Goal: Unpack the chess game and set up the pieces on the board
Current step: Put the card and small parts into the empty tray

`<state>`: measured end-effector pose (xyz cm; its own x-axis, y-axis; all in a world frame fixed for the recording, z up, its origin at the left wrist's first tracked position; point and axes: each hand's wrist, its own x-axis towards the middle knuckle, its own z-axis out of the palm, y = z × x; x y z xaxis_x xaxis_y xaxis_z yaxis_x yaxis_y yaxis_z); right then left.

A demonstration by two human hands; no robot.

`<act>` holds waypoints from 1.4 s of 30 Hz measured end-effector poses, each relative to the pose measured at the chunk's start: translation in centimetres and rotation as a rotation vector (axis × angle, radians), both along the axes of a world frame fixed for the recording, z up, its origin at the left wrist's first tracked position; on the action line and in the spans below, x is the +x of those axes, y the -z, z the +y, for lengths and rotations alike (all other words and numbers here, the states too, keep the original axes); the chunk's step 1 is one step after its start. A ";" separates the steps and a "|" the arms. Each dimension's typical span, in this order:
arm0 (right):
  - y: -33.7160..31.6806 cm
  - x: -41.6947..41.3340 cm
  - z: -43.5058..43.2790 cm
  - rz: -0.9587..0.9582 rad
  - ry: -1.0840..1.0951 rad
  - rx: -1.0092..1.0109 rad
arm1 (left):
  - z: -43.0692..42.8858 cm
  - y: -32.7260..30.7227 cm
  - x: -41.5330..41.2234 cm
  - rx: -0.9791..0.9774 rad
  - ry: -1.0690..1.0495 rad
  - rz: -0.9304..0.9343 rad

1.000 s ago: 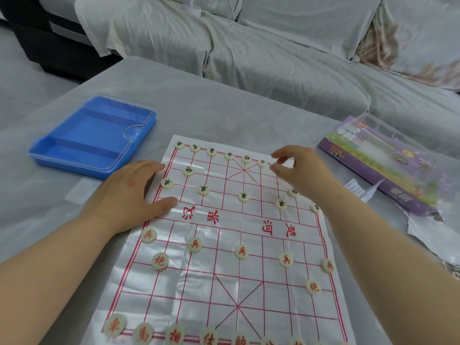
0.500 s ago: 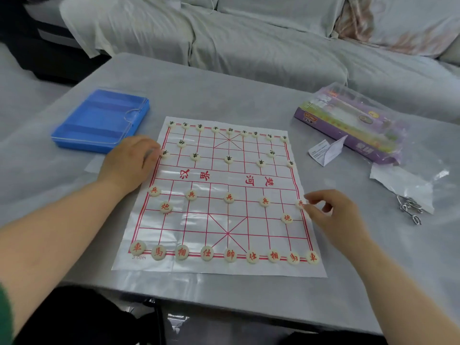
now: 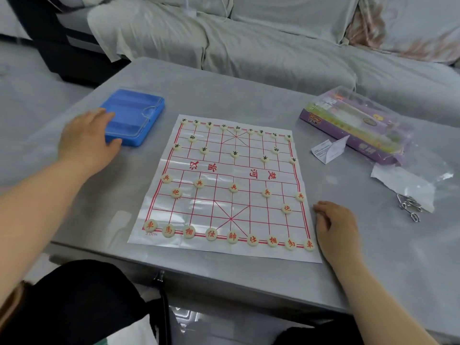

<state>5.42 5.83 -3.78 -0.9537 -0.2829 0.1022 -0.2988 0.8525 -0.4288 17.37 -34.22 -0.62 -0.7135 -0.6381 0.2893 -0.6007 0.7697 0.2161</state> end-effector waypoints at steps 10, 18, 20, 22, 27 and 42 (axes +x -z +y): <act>-0.1 0.0 -0.3 0.005 0.046 -0.037 | 2.6 0.2 0.9 0.087 0.049 0.103; -0.2 0.0 -0.3 -0.020 0.055 -0.067 | 11.6 1.6 5.4 0.228 0.598 -0.128; -0.2 0.1 -0.2 -0.028 0.059 -0.083 | 11.8 1.9 5.4 0.210 0.572 -0.158; -0.3 0.0 -0.1 -0.031 0.061 -0.095 | 11.8 2.0 5.2 0.191 0.564 -0.180; -0.4 0.0 -0.1 -0.026 0.057 -0.099 | 12.3 1.7 5.1 0.189 0.586 -0.233; -0.5 0.1 -0.1 -0.032 0.055 -0.091 | 6.5 0.4 3.2 0.153 0.228 0.008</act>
<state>5.49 5.74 -3.29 -0.9707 -0.2210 0.0941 -0.2375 0.8244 -0.5138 20.56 -27.71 -1.05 -0.8420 -0.4976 0.2085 -0.4130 0.8431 0.3443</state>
